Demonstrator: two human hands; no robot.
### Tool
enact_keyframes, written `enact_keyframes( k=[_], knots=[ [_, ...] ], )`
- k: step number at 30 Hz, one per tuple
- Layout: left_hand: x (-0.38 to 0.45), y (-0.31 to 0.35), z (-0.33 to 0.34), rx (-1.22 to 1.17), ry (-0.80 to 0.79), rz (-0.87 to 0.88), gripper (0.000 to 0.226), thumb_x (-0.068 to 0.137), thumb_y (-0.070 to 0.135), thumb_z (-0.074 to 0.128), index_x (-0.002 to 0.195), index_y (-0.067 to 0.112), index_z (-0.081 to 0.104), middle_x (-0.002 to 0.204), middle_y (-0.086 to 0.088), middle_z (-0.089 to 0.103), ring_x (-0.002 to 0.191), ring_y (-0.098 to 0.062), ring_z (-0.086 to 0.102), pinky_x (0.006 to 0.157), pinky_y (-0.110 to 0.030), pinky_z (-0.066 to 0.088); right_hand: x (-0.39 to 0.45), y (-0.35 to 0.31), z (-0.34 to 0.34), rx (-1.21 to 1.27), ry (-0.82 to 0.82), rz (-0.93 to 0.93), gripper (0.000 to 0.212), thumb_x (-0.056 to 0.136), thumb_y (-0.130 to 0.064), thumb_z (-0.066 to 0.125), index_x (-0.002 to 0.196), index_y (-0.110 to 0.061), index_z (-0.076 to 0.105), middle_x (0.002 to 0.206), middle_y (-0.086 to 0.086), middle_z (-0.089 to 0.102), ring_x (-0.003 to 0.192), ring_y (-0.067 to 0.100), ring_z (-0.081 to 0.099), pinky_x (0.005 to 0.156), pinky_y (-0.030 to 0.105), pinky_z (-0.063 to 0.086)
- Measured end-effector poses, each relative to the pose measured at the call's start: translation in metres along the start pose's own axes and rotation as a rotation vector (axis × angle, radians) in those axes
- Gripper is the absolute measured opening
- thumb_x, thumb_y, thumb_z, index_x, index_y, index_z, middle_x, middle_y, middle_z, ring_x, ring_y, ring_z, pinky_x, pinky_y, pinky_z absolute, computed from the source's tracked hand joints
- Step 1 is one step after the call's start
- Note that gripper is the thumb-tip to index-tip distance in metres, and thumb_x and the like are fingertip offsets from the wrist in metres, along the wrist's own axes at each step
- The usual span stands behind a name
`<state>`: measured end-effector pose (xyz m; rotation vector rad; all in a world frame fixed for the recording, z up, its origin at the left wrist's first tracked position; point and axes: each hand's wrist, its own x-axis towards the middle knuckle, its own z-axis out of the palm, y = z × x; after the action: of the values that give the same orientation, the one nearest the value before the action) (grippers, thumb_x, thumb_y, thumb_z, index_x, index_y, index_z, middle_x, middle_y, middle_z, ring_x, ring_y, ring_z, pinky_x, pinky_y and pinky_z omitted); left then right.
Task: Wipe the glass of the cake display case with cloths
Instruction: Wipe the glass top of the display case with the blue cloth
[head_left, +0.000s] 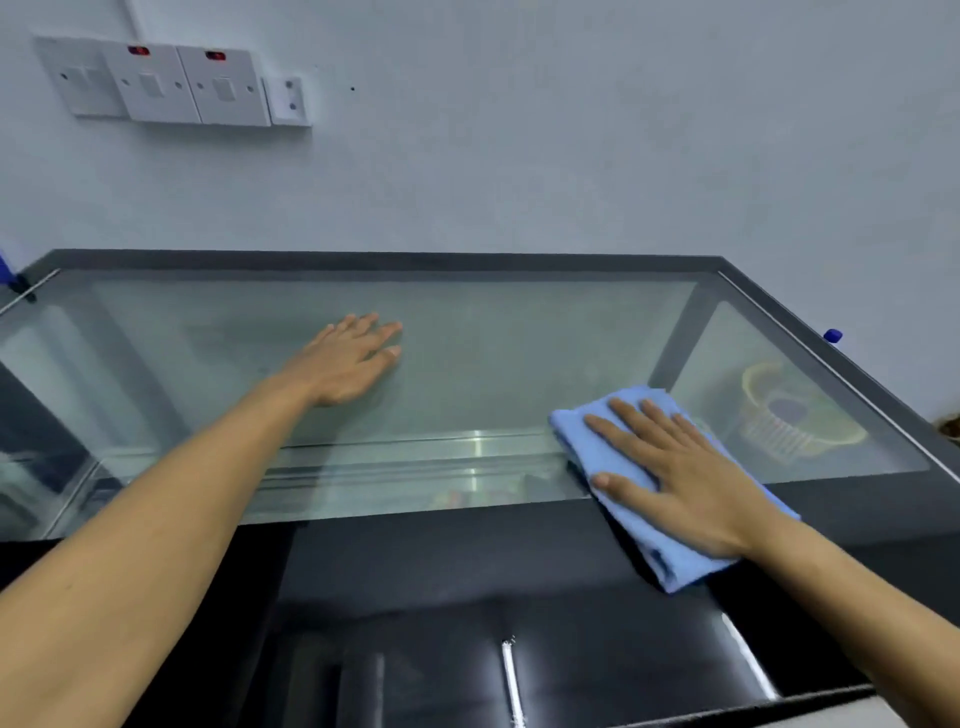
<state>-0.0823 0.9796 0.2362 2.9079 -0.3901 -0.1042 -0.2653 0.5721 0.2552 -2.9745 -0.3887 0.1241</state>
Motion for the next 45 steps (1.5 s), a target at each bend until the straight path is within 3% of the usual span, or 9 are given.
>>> enact_keyframes(
  k=[3,6,11,15,19,24,33,39,45],
  knots=[
    [0.005,-0.002,-0.002,-0.008,-0.008,0.031,0.057,0.109,0.055,0.022,0.164,0.040,0.017,0.174,0.001,0.007,0.161,-0.022,0.004,0.129,-0.040,0.001,0.078,0.039,-0.008,-0.028,0.064,0.199,0.103,0.072,-0.099,-0.004,0.160,-0.050,0.013,0.172,-0.007,0.012,0.157,0.023,0.010,0.127,0.048,0.009],
    [0.008,-0.007,0.000,-0.022,0.016,0.021,0.056,0.109,0.053,0.021,0.164,0.038,0.018,0.174,0.001,0.009,0.161,-0.022,0.005,0.129,-0.040,0.002,0.164,0.010,-0.007,-0.015,0.090,0.320,0.086,0.088,-0.085,0.013,0.162,-0.043,0.013,0.173,0.001,0.011,0.156,0.034,0.010,0.125,0.053,0.009],
    [0.026,-0.016,-0.006,-0.060,0.041,-0.058,0.055,0.110,0.051,0.018,0.164,0.038,0.020,0.174,-0.002,0.009,0.161,-0.025,0.006,0.129,-0.044,0.002,0.184,-0.123,0.015,-0.010,-0.003,0.011,0.080,0.092,-0.081,0.018,0.163,-0.045,0.008,0.174,-0.002,0.003,0.159,0.032,0.000,0.127,0.052,0.001],
    [0.041,-0.032,-0.010,-0.018,0.029,-0.043,0.057,0.109,0.054,0.020,0.164,0.039,0.017,0.174,-0.003,0.008,0.161,-0.027,0.006,0.129,-0.045,0.002,0.074,-0.098,0.017,0.009,-0.008,-0.211,0.077,0.086,-0.088,0.013,0.157,-0.059,0.003,0.171,-0.020,-0.006,0.158,0.010,-0.012,0.128,0.039,-0.006],
    [0.055,-0.048,-0.015,0.004,0.017,-0.083,0.063,0.107,0.062,0.021,0.165,0.039,0.012,0.174,-0.001,0.004,0.161,-0.026,0.004,0.130,-0.045,0.002,0.066,0.002,-0.008,0.032,-0.011,0.068,0.081,0.073,-0.100,0.003,0.149,-0.070,0.003,0.166,-0.029,-0.010,0.158,0.004,-0.009,0.128,0.033,-0.004],
    [0.055,-0.045,-0.010,0.025,0.022,-0.078,0.063,0.107,0.060,0.018,0.165,0.038,0.007,0.174,0.002,-0.001,0.161,-0.025,-0.002,0.130,-0.043,-0.002,0.207,0.053,-0.023,-0.012,0.108,0.400,0.104,0.073,-0.096,0.002,0.162,-0.042,0.016,0.171,-0.001,0.017,0.155,0.031,0.016,0.124,0.051,0.014],
    [0.051,-0.041,-0.016,-0.160,0.050,-0.136,0.072,0.104,0.061,0.003,0.167,0.024,0.006,0.173,0.009,0.000,0.160,-0.012,-0.001,0.130,-0.035,-0.001,0.315,-0.166,0.010,0.081,-0.013,-0.009,0.075,0.096,-0.078,0.025,0.162,-0.045,0.012,0.174,-0.003,0.003,0.159,0.031,-0.003,0.127,0.052,-0.003],
    [0.053,-0.046,-0.013,-0.045,0.029,-0.125,0.078,0.102,0.068,0.010,0.167,0.024,0.005,0.173,0.007,-0.002,0.160,-0.016,-0.003,0.129,-0.037,-0.002,0.322,-0.097,-0.008,0.035,0.010,0.070,0.075,0.097,-0.078,0.025,0.162,-0.042,0.015,0.173,-0.002,0.008,0.159,0.029,0.006,0.127,0.048,0.002],
    [0.059,-0.055,-0.014,-0.012,0.060,-0.077,0.073,0.105,0.063,0.022,0.166,0.025,0.011,0.174,0.007,0.004,0.161,-0.017,0.004,0.130,-0.037,0.003,0.266,0.082,-0.030,0.018,0.065,0.470,0.078,0.096,-0.078,0.025,0.163,-0.038,0.017,0.173,0.000,0.012,0.158,0.030,0.013,0.125,0.052,0.009]
  ],
)
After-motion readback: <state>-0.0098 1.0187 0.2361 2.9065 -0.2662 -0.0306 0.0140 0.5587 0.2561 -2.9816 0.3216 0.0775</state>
